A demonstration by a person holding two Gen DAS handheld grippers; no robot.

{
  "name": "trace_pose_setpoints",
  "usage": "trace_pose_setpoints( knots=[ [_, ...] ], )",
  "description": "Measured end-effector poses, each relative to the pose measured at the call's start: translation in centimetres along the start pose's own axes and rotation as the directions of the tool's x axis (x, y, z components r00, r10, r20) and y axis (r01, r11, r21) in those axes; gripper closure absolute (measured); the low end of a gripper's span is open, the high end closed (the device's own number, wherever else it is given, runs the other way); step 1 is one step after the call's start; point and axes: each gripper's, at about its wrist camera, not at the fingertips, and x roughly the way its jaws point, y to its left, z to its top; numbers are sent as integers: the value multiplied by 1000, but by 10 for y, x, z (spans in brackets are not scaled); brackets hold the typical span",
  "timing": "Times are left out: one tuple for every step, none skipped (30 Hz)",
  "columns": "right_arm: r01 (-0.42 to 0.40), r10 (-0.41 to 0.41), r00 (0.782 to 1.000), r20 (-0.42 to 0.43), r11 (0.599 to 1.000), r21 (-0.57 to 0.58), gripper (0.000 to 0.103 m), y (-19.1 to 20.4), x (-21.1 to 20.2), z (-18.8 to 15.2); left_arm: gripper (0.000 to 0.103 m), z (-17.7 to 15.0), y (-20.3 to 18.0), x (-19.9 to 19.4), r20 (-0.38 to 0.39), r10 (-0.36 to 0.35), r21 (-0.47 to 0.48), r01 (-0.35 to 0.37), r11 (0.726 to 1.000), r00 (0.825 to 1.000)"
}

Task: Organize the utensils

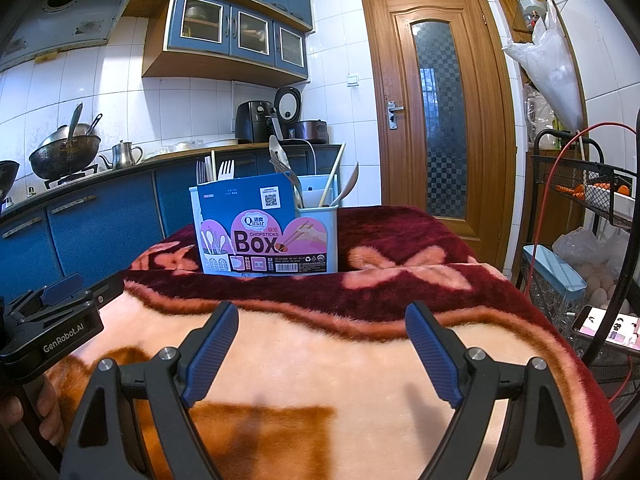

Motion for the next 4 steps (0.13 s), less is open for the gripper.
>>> trace_pose_setpoints(
  knots=[
    [0,0,1000,0,1000,0,16,0,0,0,34,0,0,0,0,0,0,0,1000,1000],
    [0,0,1000,0,1000,0,16,0,0,0,34,0,0,0,0,0,0,0,1000,1000],
    [0,0,1000,0,1000,1,16,0,0,0,34,0,0,0,0,0,0,0,1000,1000],
    [0,0,1000,0,1000,1,16,0,0,0,34,0,0,0,0,1,0,-1,1000,1000]
  ],
)
